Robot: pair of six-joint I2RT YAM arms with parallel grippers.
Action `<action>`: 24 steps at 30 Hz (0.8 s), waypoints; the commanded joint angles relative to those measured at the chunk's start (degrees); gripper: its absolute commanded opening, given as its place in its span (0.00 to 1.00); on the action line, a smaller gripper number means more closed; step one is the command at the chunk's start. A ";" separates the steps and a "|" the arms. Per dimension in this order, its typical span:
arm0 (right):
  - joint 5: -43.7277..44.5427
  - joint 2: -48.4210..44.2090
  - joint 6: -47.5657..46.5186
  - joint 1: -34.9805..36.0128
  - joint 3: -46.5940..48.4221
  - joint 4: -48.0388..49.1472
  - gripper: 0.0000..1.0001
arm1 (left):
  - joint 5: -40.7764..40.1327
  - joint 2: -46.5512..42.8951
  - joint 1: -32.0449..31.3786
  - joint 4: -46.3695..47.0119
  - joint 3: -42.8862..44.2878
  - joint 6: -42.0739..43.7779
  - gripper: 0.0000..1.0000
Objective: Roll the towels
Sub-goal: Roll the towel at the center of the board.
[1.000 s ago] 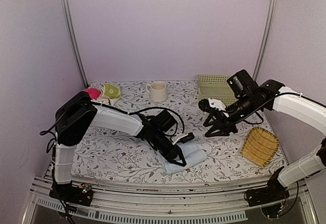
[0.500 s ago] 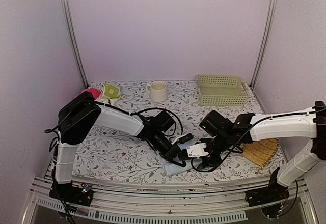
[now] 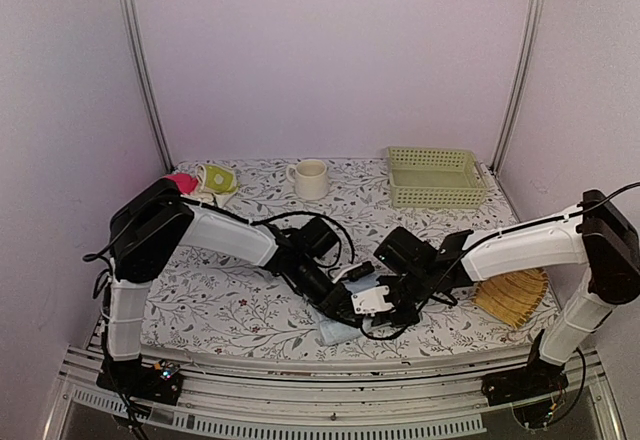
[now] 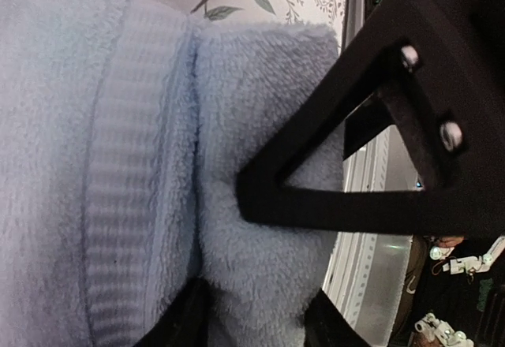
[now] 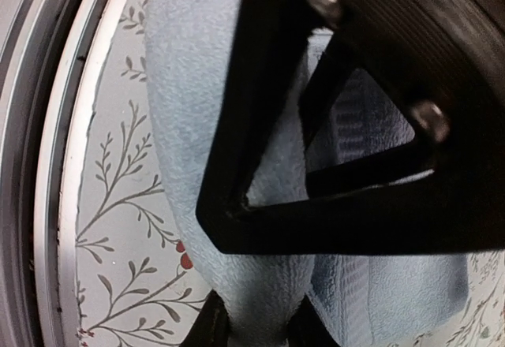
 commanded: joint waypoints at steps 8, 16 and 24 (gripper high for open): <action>-18.22 7.25 0.19 -1.09 6.01 -18.87 0.10 | -36.48 -30.82 -2.29 16.00 -26.55 1.29 0.43; -29.20 25.57 1.36 -8.18 20.94 -34.02 0.07 | -75.04 -44.96 -27.02 25.69 -40.02 11.31 0.47; -30.57 34.38 3.48 -10.14 28.04 -39.43 0.06 | -83.60 -27.85 -34.85 18.26 -27.49 23.43 0.45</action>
